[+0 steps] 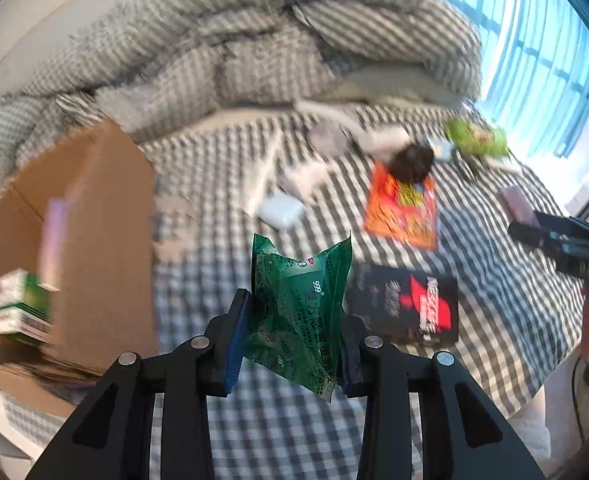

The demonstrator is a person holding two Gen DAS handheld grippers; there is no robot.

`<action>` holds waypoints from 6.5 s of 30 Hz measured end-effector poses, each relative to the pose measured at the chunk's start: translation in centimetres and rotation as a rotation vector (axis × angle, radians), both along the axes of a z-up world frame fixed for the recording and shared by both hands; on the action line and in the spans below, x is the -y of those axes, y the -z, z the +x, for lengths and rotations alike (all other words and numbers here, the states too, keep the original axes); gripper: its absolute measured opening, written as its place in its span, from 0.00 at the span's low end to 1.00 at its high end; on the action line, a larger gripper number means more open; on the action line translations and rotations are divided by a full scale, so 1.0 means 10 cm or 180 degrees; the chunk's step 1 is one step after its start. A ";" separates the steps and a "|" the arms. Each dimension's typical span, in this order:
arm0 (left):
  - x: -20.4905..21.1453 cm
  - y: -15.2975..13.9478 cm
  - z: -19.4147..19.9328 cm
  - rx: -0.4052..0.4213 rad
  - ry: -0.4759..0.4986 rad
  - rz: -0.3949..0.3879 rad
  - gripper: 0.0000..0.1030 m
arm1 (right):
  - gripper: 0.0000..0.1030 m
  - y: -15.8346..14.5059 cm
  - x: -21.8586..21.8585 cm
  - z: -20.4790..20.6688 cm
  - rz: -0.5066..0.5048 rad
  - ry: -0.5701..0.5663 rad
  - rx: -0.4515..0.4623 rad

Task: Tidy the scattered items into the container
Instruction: 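Carry the snack packet and card case into the cardboard box and release both, then grasp the white toy unicorn with the left gripper while the right grasps the black hair band, then carry the unicorn and hair band into the cardboard box and release both, then move both grippers back over the items on the bed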

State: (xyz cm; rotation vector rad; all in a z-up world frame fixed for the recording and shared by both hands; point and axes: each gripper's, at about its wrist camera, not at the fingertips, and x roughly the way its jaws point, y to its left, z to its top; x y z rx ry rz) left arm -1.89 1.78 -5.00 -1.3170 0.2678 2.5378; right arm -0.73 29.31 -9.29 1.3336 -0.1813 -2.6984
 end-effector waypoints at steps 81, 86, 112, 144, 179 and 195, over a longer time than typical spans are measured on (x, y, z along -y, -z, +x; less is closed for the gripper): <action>-0.80 1.16 -1.57 -0.0075 -0.0438 -0.0176 0.96 | 0.73 1.03 -0.29 -1.79 0.0120 0.0854 -0.0361; -1.08 1.31 -1.67 -0.0263 -0.0235 -0.0472 0.96 | 0.73 1.09 -0.50 -1.73 -0.0348 0.0907 -0.0425; -0.86 0.64 -1.39 -0.0071 -0.0491 -0.0332 0.47 | 0.73 0.05 -0.17 -1.14 -0.0120 0.0632 -0.0340; 2.63 0.21 -0.67 0.0422 -0.2453 -0.0321 0.58 | 0.73 -0.45 4.09 -1.15 0.0687 -0.1849 -0.0303; 0.01 -0.19 0.50 -0.0184 -0.0748 -0.0388 1.00 | 0.88 -0.74 0.57 0.84 0.0277 0.0052 -0.0556; -0.18 0.77 -0.01 -0.0332 -0.0696 -0.0351 1.00 | 0.88 0.41 0.34 0.17 0.0074 0.0370 -0.0318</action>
